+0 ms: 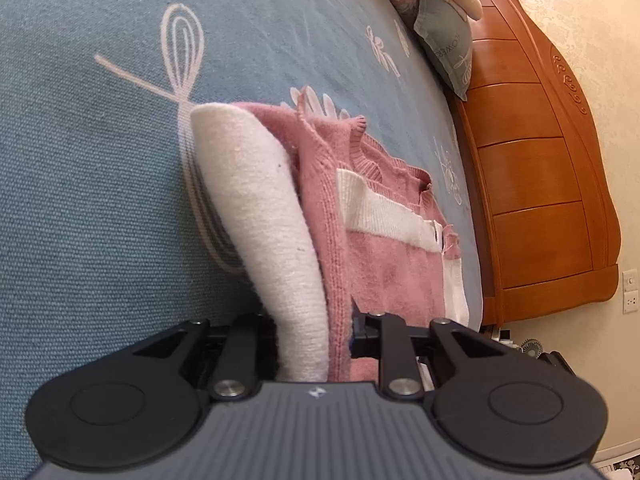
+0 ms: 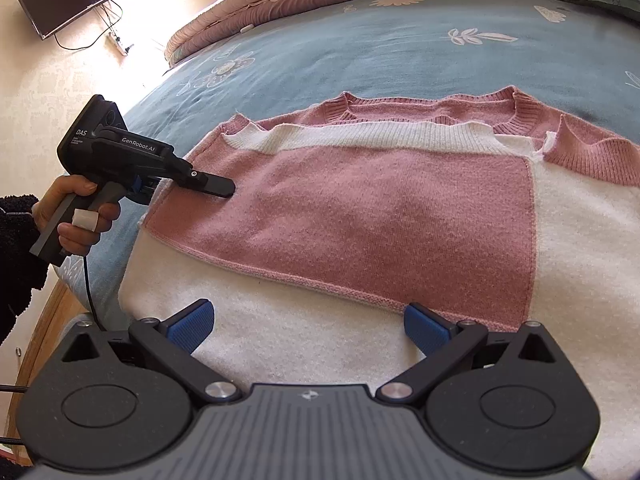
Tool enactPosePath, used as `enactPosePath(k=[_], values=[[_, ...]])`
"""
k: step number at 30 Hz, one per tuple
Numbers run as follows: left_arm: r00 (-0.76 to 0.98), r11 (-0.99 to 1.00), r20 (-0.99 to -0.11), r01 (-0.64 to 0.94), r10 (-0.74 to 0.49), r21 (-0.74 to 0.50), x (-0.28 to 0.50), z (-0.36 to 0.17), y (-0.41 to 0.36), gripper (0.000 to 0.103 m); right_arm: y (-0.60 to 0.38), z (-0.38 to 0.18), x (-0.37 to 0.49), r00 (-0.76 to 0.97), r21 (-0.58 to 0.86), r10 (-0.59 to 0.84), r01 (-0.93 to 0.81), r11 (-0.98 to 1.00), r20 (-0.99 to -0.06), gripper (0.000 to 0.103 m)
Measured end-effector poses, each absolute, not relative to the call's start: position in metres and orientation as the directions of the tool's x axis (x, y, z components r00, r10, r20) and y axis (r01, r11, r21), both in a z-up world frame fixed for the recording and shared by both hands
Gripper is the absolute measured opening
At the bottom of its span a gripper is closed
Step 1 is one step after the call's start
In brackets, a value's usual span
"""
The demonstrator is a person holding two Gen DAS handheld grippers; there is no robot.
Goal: Fold clothes
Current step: 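Close the left tool on the sweater's side edge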
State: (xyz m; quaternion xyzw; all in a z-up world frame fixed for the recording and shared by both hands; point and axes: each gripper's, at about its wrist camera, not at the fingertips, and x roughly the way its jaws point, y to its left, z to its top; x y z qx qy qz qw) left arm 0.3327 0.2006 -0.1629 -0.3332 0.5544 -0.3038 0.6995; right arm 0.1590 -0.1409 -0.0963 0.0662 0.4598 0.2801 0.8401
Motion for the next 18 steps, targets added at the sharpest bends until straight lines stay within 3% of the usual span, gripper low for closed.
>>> enactPosePath(k=[5, 11, 18], values=[[0.192, 0.584, -0.565, 0.058, -0.802, -0.81, 0.335, -0.168, 0.2, 0.023, -0.138, -0.097, 0.158, 0.422, 0.349, 0.521, -0.421, 0.837, -0.742, 0.103], [0.225, 0.657, -0.625, 0.113, -0.747, -0.745, 0.329, -0.153, 0.189, 0.023, -0.14, -0.094, 0.159, 0.427, 0.368, 0.537, -0.417, 0.831, -0.728, 0.103], [0.239, 0.67, -0.634, 0.122, -0.736, -0.732, 0.326, -0.151, 0.188, 0.022, -0.14, -0.078, 0.167, 0.505, 0.422, 0.581, -0.402, 0.812, -0.638, 0.103]])
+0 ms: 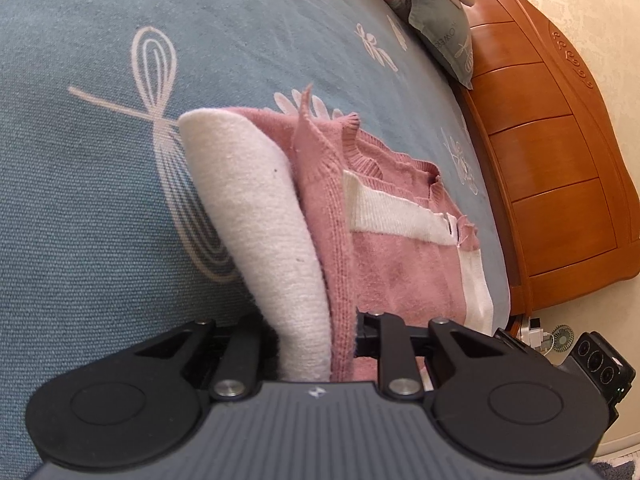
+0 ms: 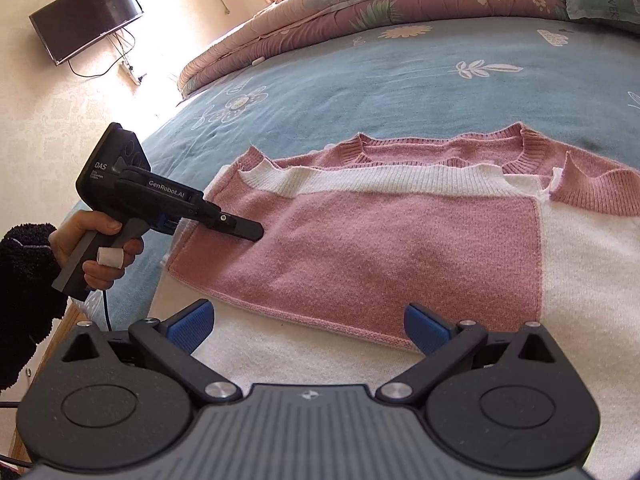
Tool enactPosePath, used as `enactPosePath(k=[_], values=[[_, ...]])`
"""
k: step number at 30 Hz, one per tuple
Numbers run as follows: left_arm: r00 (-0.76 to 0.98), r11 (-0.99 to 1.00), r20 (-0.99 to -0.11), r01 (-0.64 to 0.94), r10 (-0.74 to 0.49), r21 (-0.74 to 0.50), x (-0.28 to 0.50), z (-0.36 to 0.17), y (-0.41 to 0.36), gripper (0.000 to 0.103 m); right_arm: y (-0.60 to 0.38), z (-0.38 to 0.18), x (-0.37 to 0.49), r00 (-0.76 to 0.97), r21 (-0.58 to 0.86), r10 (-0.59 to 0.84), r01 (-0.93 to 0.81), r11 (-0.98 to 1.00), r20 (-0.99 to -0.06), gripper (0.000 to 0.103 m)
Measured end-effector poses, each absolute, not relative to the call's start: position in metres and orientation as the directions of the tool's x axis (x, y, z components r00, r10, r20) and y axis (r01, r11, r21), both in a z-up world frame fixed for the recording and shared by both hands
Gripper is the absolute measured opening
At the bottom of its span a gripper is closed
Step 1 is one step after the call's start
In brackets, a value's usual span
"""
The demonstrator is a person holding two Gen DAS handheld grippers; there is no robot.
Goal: Fold clothes
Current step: 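Close the left tool on the sweater's side edge, then lift the held edge with the left tool and fold it over the sweater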
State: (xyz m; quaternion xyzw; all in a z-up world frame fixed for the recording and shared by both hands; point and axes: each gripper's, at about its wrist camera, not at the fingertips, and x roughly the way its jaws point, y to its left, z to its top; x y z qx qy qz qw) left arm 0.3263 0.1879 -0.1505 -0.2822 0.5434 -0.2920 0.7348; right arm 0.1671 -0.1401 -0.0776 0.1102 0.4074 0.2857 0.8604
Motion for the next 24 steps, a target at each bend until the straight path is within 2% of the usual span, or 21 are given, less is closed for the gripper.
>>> enactPosePath(k=[5, 19, 24], values=[[0.254, 0.683, -0.641, 0.133, -0.724, -0.719, 0.323, -0.148, 0.188, 0.022, -0.136, -0.083, 0.196, 0.548, 0.487, 0.583, -0.328, 0.81, -0.6, 0.103], [0.262, 0.676, -0.631, 0.141, -0.73, -0.723, 0.32, -0.149, 0.19, 0.022, -0.124, -0.099, 0.278, 0.623, 0.486, 0.504, -0.218, 0.846, -0.598, 0.103], [0.267, 0.68, -0.636, 0.118, -0.724, -0.724, 0.319, -0.148, 0.19, 0.022, -0.135, -0.092, 0.269, 0.635, 0.506, 0.507, -0.204, 0.838, -0.583, 0.103]])
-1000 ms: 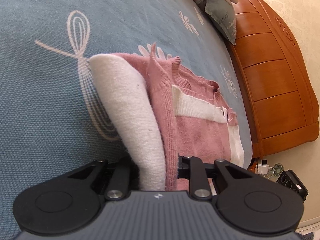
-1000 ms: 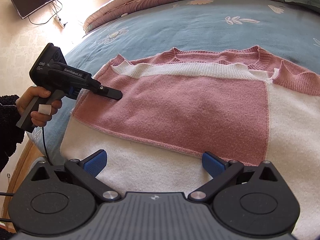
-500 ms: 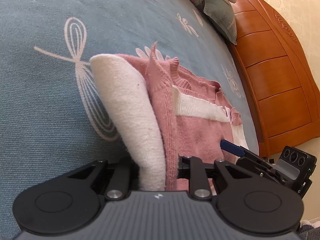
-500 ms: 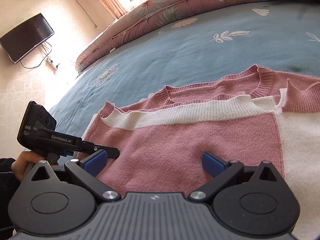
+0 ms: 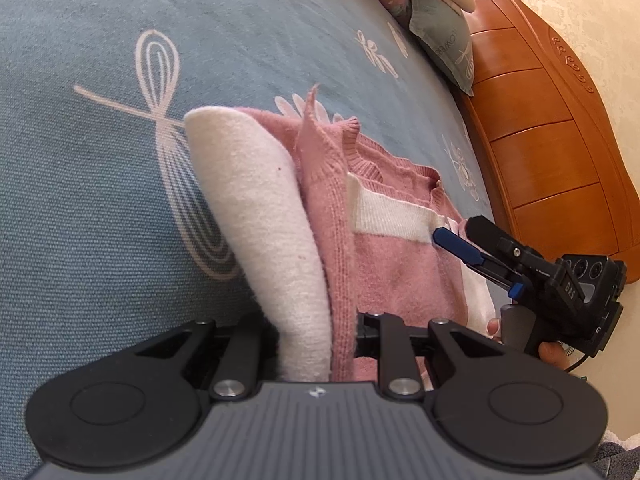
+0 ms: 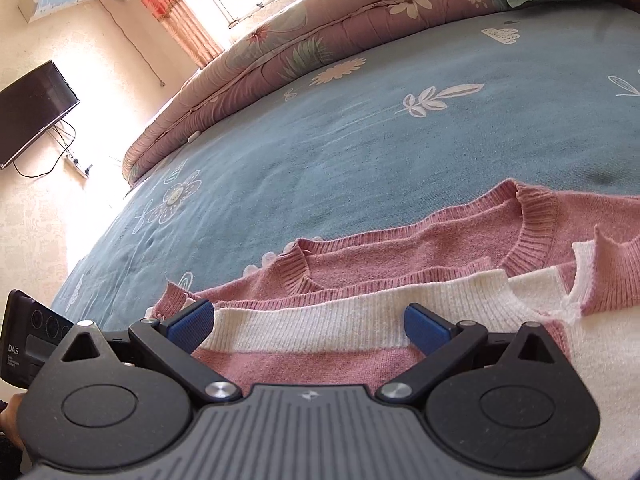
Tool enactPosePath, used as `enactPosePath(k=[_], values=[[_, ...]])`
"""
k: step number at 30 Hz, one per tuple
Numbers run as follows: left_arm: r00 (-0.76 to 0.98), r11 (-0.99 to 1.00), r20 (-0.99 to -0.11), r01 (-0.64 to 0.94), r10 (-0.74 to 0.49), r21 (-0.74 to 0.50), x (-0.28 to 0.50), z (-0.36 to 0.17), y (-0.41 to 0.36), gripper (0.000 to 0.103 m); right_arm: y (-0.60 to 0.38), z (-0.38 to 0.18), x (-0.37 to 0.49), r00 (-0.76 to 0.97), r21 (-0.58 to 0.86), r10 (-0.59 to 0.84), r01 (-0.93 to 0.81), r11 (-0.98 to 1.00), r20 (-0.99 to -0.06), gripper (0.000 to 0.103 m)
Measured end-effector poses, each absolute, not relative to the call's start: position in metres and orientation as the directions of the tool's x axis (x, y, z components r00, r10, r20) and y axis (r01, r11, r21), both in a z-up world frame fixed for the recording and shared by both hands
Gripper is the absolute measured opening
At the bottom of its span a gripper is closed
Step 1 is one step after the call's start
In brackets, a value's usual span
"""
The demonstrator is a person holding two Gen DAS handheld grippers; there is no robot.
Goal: Fold clothes
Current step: 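Lift the held edge with the left tool and fold it over the sweater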
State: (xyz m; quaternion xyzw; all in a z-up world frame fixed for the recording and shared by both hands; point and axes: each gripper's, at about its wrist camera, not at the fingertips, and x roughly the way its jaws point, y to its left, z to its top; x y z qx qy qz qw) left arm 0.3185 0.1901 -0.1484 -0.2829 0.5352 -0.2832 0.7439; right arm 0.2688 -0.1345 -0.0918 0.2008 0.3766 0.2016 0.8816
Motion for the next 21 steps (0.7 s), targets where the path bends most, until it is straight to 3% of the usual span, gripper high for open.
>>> enactPosePath(k=[13, 21], values=[[0.291, 0.737, -0.689, 0.096, -0.664, -0.669, 0.309, -0.123, 0.179, 0.018, -0.2, -0.071, 0.18, 0.656, 0.431, 0.465, -0.227, 0.873, -0.595, 0.103], [0.302, 0.759, -0.7, 0.165, -0.647, -0.63, 0.3, -0.082, 0.158, 0.018, -0.219, -0.063, 0.163, 0.682, 0.456, 0.485, -0.244, 0.856, -0.547, 0.103]])
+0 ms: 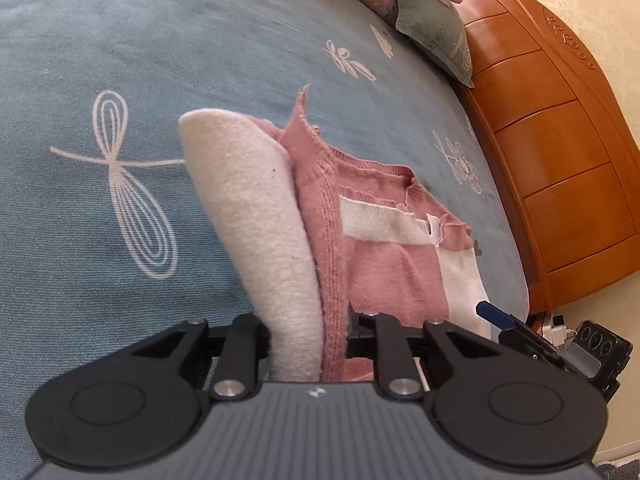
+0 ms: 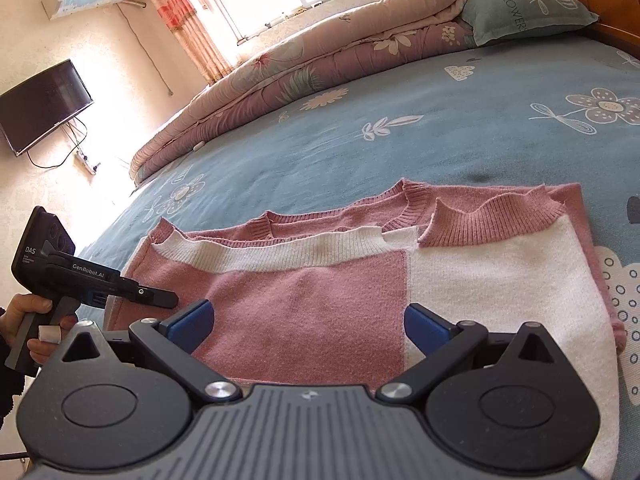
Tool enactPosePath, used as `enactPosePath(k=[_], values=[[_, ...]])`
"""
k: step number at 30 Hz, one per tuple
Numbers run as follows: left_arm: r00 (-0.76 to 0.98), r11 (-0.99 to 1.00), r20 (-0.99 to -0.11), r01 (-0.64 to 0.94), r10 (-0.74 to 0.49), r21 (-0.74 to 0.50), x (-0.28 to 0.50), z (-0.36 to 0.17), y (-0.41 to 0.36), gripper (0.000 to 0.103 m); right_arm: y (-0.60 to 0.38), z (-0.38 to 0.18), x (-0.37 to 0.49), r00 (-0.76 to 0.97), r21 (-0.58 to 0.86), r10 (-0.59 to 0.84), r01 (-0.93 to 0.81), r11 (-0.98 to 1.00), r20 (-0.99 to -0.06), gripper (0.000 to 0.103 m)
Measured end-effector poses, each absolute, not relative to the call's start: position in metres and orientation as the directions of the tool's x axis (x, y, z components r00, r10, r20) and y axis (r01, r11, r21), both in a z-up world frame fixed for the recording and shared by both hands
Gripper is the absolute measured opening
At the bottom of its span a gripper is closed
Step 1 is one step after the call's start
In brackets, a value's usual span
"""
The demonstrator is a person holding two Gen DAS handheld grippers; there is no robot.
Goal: Fold clothes
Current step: 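Lift the held edge with the left tool and fold it over the sweater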
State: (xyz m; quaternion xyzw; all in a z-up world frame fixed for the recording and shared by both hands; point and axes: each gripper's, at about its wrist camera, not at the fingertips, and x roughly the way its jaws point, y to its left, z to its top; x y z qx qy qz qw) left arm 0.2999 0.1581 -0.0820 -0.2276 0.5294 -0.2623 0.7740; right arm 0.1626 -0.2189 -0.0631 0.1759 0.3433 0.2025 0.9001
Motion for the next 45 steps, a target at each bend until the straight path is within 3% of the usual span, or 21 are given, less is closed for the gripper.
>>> enactPosePath(k=[24, 45], values=[[0.298, 0.745, -0.684, 0.211, -0.666, -0.633, 0.293, 0.004, 0.066, 0.019, -0.269, -0.055, 0.13, 0.732, 0.492, 0.494, -0.248, 0.834, -0.469, 0.103], [0.19, 0.71, -0.687, 0.267, -0.701, -0.651, 0.31, 0.0, -0.076, 0.019, -0.346, -0.057, 0.09, 0.815, 0.521, 0.379, -0.113, 0.846, -0.438, 0.103]])
